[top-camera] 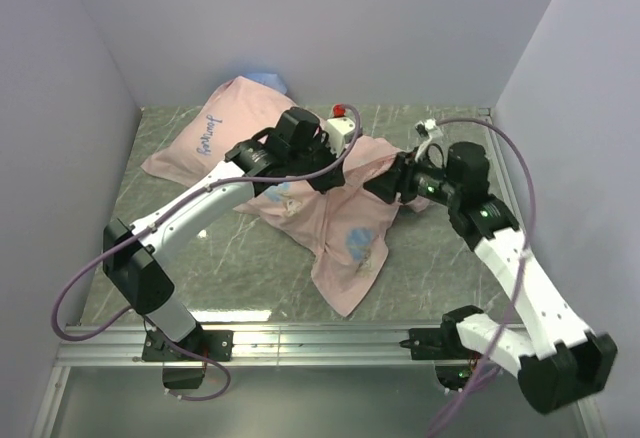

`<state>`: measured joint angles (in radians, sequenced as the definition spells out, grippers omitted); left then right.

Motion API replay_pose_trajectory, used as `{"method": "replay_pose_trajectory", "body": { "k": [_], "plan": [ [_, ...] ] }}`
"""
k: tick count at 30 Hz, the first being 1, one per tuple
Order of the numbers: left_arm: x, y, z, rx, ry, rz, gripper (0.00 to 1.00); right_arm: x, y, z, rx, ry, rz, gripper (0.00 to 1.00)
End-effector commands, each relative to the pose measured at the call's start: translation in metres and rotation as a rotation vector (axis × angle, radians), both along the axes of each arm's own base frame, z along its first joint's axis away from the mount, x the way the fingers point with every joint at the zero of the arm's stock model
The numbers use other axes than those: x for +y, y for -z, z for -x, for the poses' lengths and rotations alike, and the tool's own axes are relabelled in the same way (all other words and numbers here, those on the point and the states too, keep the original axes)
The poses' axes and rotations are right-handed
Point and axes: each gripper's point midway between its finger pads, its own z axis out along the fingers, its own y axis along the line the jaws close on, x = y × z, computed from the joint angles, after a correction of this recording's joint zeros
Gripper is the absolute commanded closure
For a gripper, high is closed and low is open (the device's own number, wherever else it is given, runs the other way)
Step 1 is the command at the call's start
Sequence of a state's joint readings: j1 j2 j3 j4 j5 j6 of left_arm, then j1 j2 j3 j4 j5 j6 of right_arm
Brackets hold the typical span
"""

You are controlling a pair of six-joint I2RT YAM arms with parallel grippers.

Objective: Put the pillow into the pillowcase

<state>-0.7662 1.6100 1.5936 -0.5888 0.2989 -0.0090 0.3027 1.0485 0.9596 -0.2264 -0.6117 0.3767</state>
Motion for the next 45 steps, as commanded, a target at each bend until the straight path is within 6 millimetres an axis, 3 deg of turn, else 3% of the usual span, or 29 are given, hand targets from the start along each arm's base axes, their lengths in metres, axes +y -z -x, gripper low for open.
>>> {"method": "replay_pose_trajectory", "body": {
  "k": [1,4,5,7,8,10,12,13,15,16,17,19,22,24,26,27,28,29,31,33,34,36,37,39,40,41,42,44,45],
  "plan": [
    [-0.023,-0.018,0.004,0.023,0.064,0.101,1.0,-0.017,0.023,0.027,-0.008,-0.044,0.139,0.52],
    [-0.023,-0.021,0.001,0.035,0.071,0.125,1.0,-0.005,0.049,0.027,0.06,-0.077,0.084,0.72],
    [-0.023,-0.02,0.002,0.041,0.074,0.128,1.0,0.0,0.048,0.021,0.067,-0.074,0.036,0.75],
    [-0.017,-0.025,-0.001,0.029,0.064,0.14,1.0,0.008,0.074,0.013,0.154,-0.075,0.003,0.76],
    [-0.015,-0.022,-0.001,0.031,0.064,0.145,1.0,0.012,0.072,0.002,0.145,-0.05,-0.032,0.75],
    [-0.009,-0.023,0.0,0.041,0.069,0.159,1.0,0.012,0.09,-0.016,0.208,0.001,-0.061,0.73],
    [-0.008,-0.024,0.005,0.046,0.094,0.173,1.0,0.015,0.083,-0.036,0.184,0.021,-0.114,0.73],
    [-0.006,-0.026,0.007,0.04,0.103,0.18,1.0,0.018,0.09,-0.048,0.198,0.047,-0.123,0.73],
    [-0.006,-0.022,0.012,0.039,0.127,0.186,1.0,0.03,0.072,-0.066,0.152,0.048,-0.203,0.71],
    [-0.005,-0.021,0.019,0.042,0.152,0.192,1.0,0.034,0.082,-0.077,0.202,0.068,-0.208,0.71],
    [-0.006,-0.022,0.023,0.045,0.166,0.198,1.0,0.038,0.075,-0.087,0.193,0.064,-0.216,0.7],
    [-0.011,-0.022,0.036,0.039,0.2,0.212,1.0,0.04,0.095,-0.099,0.259,0.083,-0.184,0.66],
    [-0.032,-0.008,0.048,0.041,0.234,0.205,1.0,0.035,0.113,-0.114,0.333,0.102,-0.167,0.47],
    [-0.044,0.021,0.039,0.115,0.19,0.174,1.0,0.037,0.106,-0.112,0.363,0.059,-0.201,0.44],
    [-0.052,0.029,0.023,0.146,0.144,0.17,0.99,0.029,0.095,-0.102,0.365,0.019,-0.214,0.4],
    [-0.054,0.048,0.01,0.194,0.109,0.145,0.94,0.025,0.092,-0.092,0.377,-0.017,-0.21,0.4],
    [-0.057,0.041,0.001,0.191,0.102,0.158,0.77,0.014,0.08,-0.086,0.311,-0.041,-0.18,0.4],
    [-0.058,0.039,-0.004,0.198,0.102,0.169,0.69,0.006,0.087,-0.071,0.374,-0.054,-0.142,0.4],
    [-0.057,0.018,-0.018,0.164,0.096,0.212,0.44,-0.016,0.08,-0.055,0.287,-0.082,-0.039,0.39],
    [-0.053,-0.005,-0.018,0.092,0.13,0.229,0.32,-0.045,0.086,-0.039,0.327,-0.049,0.013,0.39],
    [-0.046,-0.034,-0.019,0.03,0.138,0.252,0.23,-0.059,0.083,-0.035,0.248,-0.055,0.091,0.37],
    [-0.027,-0.051,-0.017,-0.009,0.13,0.232,0.17,-0.084,0.087,-0.022,0.292,-0.001,0.165,0.36],
    [-0.003,-0.072,-0.025,-0.047,0.076,0.249,0.08,-0.099,0.088,-0.02,0.237,0.023,0.246,0.31],
    [0.037,-0.079,-0.032,-0.028,-0.009,0.242,0.04,-0.109,0.095,-0.007,0.261,0.047,0.307,0.2],
    [0.081,-0.088,-0.046,-0.055,-0.113,0.237,0.01,-0.113,0.096,-0.001,0.244,0.048,0.34,0.07],
    [0.106,-0.086,-0.05,-0.064,-0.172,0.211,0.01,-0.119,0.109,0.008,0.283,0.057,0.376,0.06],
    [0.157,-0.089,-0.054,-0.117,-0.259,0.154,0.01,-0.121,0.116,0.012,0.295,0.056,0.4,0.04],
    [0.211,-0.062,-0.052,-0.107,-0.36,0.058,0.01,-0.131,0.138,0.023,0.353,0.043,0.484,0.03],
    [0.258,-0.054,-0.044,-0.135,-0.432,-0.031,0.01,-0.131,0.151,0.027,0.39,0.016,0.523,0.02]
  ]
}}
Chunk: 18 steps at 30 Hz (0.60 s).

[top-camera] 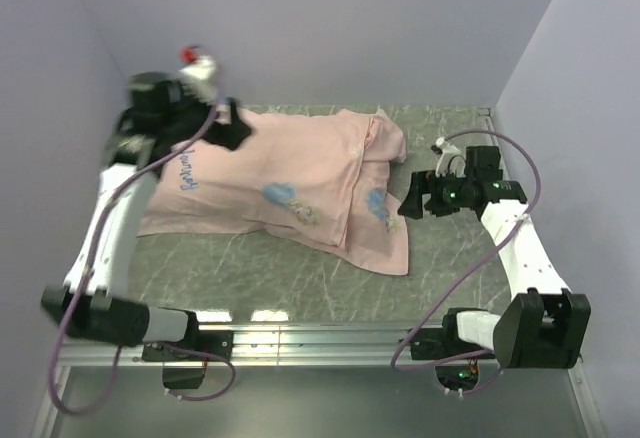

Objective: Put the pillow into the pillowcase

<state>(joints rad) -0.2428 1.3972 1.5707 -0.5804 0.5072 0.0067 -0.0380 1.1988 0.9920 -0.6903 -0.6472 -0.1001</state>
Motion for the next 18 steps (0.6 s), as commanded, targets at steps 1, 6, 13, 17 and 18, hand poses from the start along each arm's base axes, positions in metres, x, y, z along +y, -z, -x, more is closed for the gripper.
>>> {"method": "replay_pose_trajectory", "body": {
  "k": [1,6,13,17,18],
  "plan": [
    [0.107,0.055,0.04,0.085,-0.141,-0.243,0.01,-0.023,0.052,0.032,0.162,-0.077,0.212,0.02],
    [0.249,0.114,0.074,0.133,-0.392,-0.457,0.01,-0.025,0.08,0.031,0.248,-0.098,0.318,0.01],
    [0.343,0.185,0.074,0.312,-0.503,-0.481,0.01,-0.007,0.124,0.031,0.439,-0.108,0.36,0.01],
    [0.368,0.21,0.052,0.329,-0.504,-0.511,0.01,0.001,0.132,0.022,0.495,-0.112,0.327,0.01],
    [0.371,0.219,0.047,0.343,-0.497,-0.499,0.01,0.002,0.137,0.021,0.514,-0.112,0.323,0.01]
  ]
}}
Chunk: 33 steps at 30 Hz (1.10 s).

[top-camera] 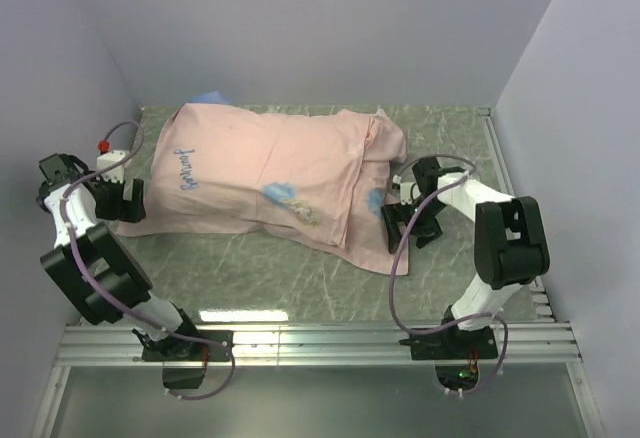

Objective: Put the pillow into the pillowcase

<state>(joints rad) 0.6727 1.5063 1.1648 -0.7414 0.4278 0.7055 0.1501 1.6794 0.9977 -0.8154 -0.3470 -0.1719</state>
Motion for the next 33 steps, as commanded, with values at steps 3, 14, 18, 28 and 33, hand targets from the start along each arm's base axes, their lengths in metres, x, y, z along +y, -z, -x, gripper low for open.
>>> {"method": "replay_pose_trajectory", "body": {
  "k": [3,14,18,28,33],
  "plan": [
    [0.024,0.022,-0.031,-0.031,0.087,-0.091,0.01,0.014,-0.001,-0.026,-0.006,0.04,-0.048,0.01],
    [0.007,0.094,-0.025,0.097,0.212,-0.005,0.02,0.036,0.012,-0.019,0.119,0.054,-0.181,0.36],
    [-0.014,0.102,-0.016,0.129,0.259,0.047,0.41,0.032,-0.001,-0.015,0.103,0.053,-0.242,0.81],
    [-0.053,0.009,-0.008,-0.039,0.318,0.228,1.0,-0.032,-0.087,-0.028,-0.211,0.161,-0.323,1.0],
    [-0.054,-0.066,-0.026,-0.208,0.292,0.229,1.0,-0.039,-0.161,-0.046,-0.434,0.175,-0.425,1.0]
  ]
}}
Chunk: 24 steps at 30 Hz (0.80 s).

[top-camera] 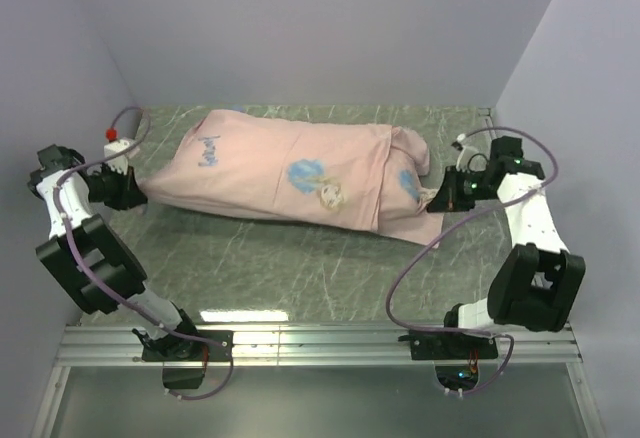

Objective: Put the pillow into the pillowcase

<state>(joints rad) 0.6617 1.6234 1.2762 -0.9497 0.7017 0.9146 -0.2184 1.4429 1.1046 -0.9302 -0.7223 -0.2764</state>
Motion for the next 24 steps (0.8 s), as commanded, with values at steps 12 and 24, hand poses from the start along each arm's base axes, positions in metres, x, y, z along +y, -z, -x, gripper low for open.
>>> {"method": "replay_pose_trajectory", "body": {
  "k": [12,24],
  "plan": [
    [0.005,-0.309,0.001,-0.741,-0.258,0.157,1.0,-0.04,-0.286,-0.013,-0.76,0.193,-0.178,1.0],
    [-0.021,-0.273,-0.036,-0.761,-0.245,0.034,1.0,-0.076,-0.233,-0.062,-0.666,0.443,-0.091,1.0]
  ]
}}
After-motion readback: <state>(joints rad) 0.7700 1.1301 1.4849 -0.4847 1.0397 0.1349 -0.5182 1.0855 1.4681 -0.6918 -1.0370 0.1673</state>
